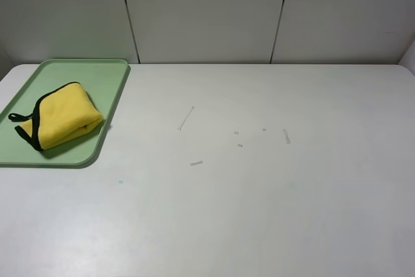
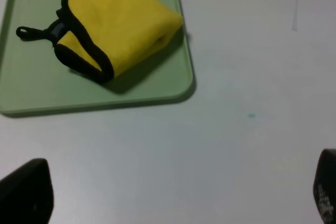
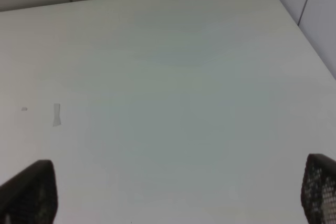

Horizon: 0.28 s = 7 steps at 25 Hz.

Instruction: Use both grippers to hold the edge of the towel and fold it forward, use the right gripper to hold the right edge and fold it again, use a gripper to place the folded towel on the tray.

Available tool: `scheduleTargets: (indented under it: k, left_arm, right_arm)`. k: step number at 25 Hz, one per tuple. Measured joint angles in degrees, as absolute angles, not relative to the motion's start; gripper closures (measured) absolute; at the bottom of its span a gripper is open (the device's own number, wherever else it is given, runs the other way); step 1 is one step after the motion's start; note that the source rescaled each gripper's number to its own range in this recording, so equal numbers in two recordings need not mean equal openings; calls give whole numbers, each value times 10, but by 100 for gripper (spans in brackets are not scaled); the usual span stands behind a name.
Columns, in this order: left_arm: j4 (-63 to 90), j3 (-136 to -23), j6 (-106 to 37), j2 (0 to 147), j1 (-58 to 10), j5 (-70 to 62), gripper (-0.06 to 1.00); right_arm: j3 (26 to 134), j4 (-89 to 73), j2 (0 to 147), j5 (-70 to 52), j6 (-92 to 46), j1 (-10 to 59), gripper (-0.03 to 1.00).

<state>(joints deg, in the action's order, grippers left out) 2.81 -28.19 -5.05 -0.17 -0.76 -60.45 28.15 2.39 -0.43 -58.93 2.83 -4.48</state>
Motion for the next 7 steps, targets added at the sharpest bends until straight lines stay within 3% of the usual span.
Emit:
scheduleTargets:
  k: [7]
  left_arm:
    - [28, -282, -50, -2, -8, -605, -5]
  right_arm:
    - [282, 24, -4, -589, 28, -45, -3]
